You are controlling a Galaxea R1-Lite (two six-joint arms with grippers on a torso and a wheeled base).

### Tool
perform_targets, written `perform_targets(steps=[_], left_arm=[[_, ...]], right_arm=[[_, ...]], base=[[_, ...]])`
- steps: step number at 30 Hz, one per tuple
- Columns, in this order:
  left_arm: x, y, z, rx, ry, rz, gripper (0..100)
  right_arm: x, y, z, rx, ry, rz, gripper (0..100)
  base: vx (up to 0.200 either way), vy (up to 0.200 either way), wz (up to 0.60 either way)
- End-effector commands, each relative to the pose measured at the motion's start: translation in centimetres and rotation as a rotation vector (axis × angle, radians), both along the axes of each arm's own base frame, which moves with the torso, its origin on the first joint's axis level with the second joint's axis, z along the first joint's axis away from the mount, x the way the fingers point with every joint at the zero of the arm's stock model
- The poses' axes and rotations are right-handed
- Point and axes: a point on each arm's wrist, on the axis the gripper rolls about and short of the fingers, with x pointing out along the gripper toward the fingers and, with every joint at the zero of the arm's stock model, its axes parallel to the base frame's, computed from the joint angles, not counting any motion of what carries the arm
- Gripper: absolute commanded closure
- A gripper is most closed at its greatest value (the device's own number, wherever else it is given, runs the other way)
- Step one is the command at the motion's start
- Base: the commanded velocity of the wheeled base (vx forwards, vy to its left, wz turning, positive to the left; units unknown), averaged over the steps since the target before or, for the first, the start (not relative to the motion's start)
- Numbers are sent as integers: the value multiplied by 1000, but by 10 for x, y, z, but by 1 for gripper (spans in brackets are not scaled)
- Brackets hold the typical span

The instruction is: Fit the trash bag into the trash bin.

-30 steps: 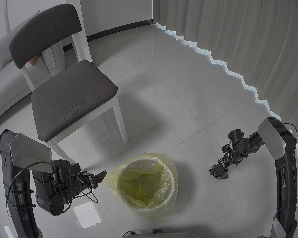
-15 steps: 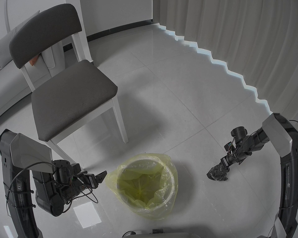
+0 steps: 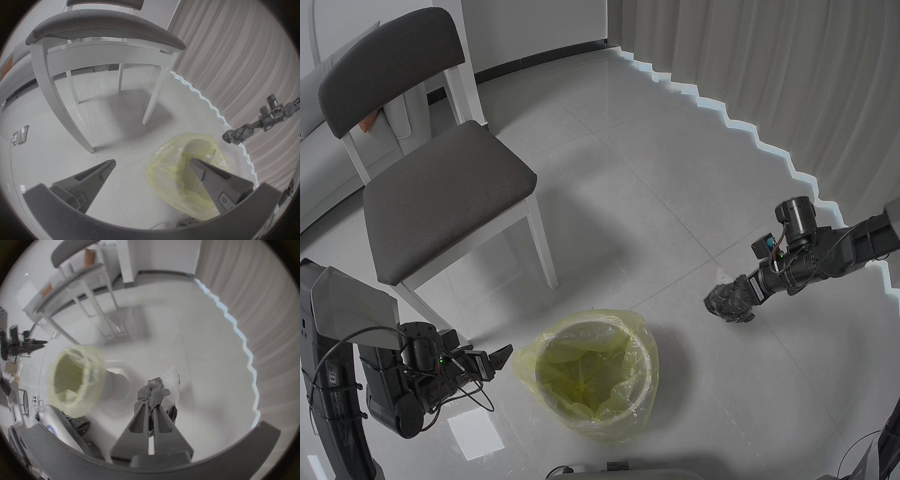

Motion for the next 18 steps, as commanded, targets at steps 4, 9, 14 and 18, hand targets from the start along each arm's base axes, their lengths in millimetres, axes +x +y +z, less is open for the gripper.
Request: perform_targets(steps=[4,9,14,18], left_arm=[[-13,5,23,-5,-62,22,0],[-14,4,27,18,-78,53,0],[-14,4,27,14,-75,57,0],[-15,6,26,13,-68,62,0]], right_arm=[[-99,79,102,75,-222,300,100],[-137,121,110,148,-226,443,100],[-158,150,105,189,-185,523,100],[-152,173,78,170,-129,559,100]], base=[[0,0,0],[0,0,0],[0,0,0],[0,0,0]])
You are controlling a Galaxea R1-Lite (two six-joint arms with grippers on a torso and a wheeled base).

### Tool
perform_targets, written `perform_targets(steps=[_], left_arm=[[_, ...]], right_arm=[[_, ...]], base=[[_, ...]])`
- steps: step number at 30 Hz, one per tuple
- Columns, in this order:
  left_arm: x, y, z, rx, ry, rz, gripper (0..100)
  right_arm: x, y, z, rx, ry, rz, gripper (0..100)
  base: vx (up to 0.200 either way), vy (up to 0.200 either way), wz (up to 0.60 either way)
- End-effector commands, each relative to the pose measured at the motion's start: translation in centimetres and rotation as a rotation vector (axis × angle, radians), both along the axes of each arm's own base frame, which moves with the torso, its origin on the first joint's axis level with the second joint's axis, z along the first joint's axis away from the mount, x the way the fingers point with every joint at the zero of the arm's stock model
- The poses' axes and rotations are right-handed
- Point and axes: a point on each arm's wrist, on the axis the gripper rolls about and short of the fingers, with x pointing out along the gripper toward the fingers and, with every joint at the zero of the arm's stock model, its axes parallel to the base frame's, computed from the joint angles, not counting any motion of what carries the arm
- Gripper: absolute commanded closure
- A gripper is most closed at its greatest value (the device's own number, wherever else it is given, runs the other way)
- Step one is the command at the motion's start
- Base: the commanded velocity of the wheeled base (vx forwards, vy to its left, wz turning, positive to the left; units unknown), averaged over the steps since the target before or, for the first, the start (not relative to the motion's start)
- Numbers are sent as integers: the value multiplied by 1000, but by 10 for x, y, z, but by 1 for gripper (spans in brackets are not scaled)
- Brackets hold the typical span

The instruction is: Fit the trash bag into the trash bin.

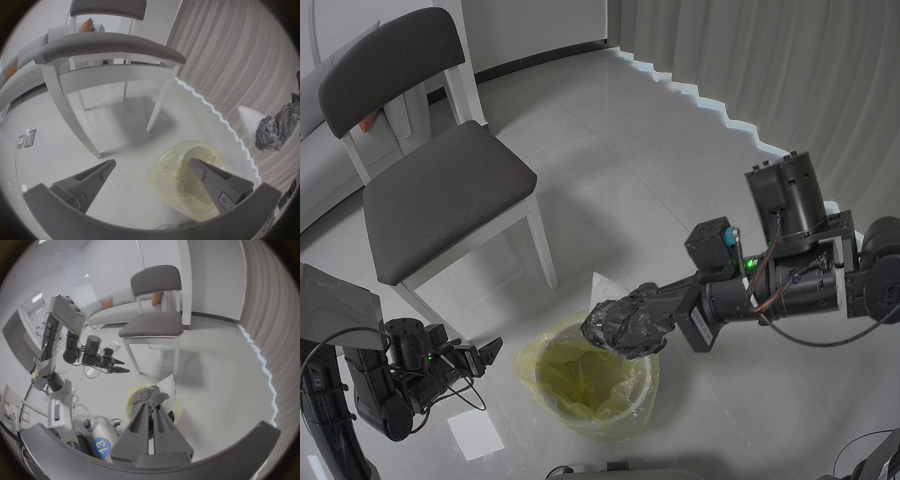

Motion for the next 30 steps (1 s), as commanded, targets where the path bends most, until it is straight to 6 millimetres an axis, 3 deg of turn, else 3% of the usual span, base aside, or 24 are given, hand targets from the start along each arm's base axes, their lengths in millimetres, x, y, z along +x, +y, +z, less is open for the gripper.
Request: perform_targets(steps=[1,7,12,21,30], left_arm=[[-1,2,5,-6,-23,10,0],[-3,5,13,-21,-48,21,0],[-4,6,16,-25,-62,22,0],[-4,6,17,-26,-63,22,0],[-8,6,17,-24,-54,22,0]], right_arm=[[-4,30,-27,-21,41,67,100],[12,58,-66,-28,66,78,100],[15,69,-89,-46,133,63,100],[10,71,-100,-77,164,72,100],[26,81,-130,-123,209,55,100]], base=[[0,0,0],[0,0,0],[0,0,0],[0,0,0],[0,0,0]])
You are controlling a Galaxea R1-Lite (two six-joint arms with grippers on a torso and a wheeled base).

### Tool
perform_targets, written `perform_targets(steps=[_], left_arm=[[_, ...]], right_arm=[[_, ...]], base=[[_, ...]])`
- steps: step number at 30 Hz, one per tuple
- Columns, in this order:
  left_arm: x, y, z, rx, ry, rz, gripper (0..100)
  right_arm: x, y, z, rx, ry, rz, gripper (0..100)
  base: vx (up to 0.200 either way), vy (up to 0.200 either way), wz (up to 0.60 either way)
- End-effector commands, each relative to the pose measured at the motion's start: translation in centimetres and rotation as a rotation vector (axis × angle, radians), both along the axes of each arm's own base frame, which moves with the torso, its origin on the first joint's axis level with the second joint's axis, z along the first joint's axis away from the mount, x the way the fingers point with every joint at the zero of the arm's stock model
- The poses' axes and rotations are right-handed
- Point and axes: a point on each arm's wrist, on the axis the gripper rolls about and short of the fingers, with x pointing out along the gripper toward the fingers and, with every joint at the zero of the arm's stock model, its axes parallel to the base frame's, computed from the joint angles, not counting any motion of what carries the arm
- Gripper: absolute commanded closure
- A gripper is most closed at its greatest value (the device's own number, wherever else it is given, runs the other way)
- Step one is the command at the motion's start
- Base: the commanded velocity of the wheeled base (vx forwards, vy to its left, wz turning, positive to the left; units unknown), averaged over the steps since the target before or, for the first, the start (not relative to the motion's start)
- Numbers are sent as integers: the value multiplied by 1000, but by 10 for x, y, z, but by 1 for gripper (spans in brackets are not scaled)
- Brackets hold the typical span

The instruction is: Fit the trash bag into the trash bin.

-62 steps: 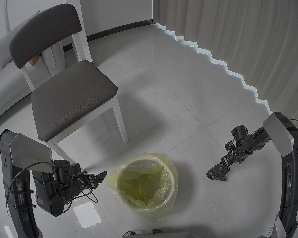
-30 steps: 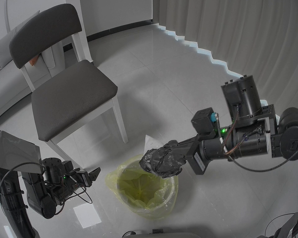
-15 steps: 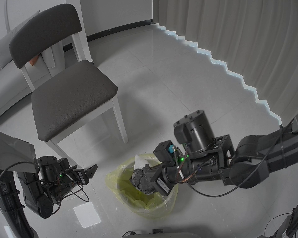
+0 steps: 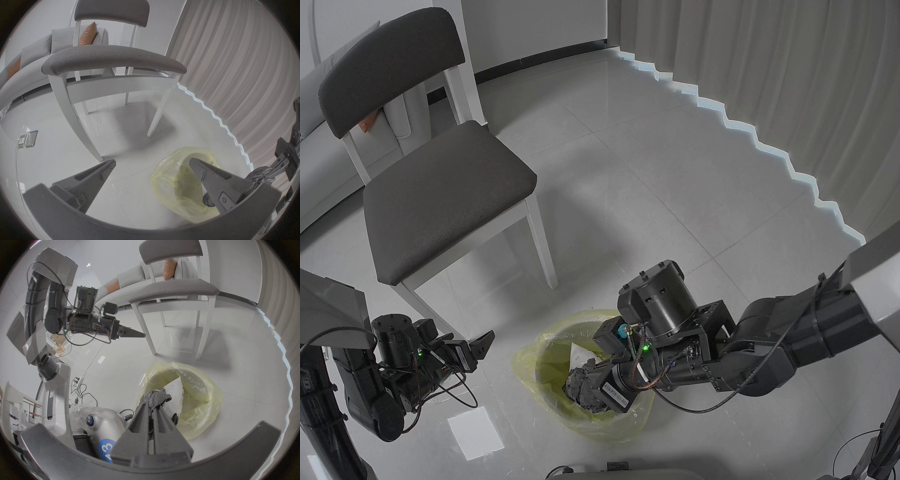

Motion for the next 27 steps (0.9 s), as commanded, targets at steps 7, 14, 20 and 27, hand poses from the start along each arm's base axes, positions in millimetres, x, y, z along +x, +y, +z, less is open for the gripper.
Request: perform_targets(steps=[7,14,20,27], left_arm=[[-4,3,3,-5,-11,12,0],[-6,7,5,-5,-13,24,0],[-6,8,6,-7,-17,26,0],[-4,6,4,-6,-12,21,0]], right_arm=[[36,8,-37,-35,44,-48,100],[48,17,-68,-73,79,-54,100],[66,9,-83,-99,107,-97,100],[88,14,-102,-102,114,-123,100]], base=[[0,0,0],[0,0,0],[0,0,0],[0,0,0]])
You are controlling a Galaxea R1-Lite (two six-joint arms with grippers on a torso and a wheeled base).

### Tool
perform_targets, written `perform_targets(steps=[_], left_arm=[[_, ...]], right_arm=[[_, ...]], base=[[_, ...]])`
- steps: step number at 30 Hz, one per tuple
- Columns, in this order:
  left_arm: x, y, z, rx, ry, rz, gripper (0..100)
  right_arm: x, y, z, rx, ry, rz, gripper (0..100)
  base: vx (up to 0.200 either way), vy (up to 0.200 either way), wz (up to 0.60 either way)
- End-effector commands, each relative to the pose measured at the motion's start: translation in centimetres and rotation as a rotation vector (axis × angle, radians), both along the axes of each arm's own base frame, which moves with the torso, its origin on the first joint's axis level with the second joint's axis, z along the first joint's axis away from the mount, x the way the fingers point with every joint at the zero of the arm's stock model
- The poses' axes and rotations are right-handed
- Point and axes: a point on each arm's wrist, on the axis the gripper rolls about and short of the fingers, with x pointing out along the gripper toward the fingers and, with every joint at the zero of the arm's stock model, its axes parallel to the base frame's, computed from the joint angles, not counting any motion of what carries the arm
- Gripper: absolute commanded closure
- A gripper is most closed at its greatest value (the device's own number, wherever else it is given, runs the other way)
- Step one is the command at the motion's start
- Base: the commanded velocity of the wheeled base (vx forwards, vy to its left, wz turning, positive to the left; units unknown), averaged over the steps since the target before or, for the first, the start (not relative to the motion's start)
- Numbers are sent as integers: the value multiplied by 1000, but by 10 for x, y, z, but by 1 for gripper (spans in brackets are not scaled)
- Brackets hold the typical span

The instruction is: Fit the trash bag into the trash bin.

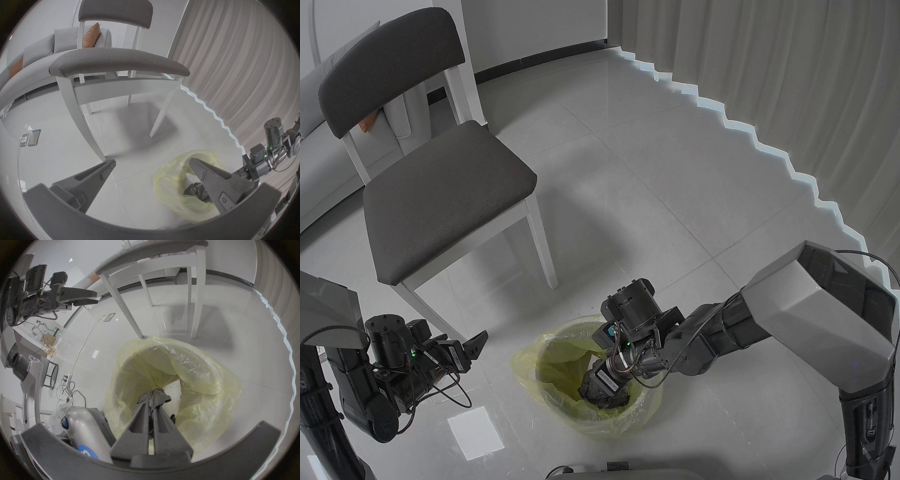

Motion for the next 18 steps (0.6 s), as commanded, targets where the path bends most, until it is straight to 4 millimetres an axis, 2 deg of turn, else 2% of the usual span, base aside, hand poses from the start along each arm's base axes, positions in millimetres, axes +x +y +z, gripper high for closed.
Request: perform_targets(steps=[1,8,17,18], left_arm=[[2,-1,1,-4,-15,-1,0],[0,0,0,-2,-9,1,0],[0,-2,-1,-18,-1,-3,0],[0,-3,-1,-23,1,-5,0]], right_arm=[[15,6,-24,-13,14,-12,100],[25,16,-40,-22,24,-10,100],[28,15,-39,-24,25,-23,100],[28,15,-38,-21,26,-27,0]], base=[[0,0,0],[0,0,0],[0,0,0],[0,0,0]])
